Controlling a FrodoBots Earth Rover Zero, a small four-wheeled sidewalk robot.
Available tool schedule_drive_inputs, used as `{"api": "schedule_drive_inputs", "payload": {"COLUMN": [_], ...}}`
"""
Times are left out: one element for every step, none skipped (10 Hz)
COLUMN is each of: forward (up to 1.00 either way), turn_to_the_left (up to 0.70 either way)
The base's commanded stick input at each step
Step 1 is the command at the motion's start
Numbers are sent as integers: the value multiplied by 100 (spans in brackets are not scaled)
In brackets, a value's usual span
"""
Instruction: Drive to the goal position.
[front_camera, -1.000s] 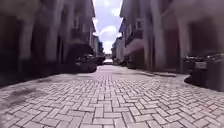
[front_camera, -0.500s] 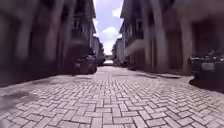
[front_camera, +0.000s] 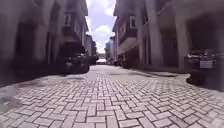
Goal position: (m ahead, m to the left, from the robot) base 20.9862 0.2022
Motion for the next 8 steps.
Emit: {"api": "schedule_drive_inputs", "payload": {"forward": [50,50,50,50,50,50,50,50], "turn_to_the_left": [0,0,0,0,0,0,0,0]}}
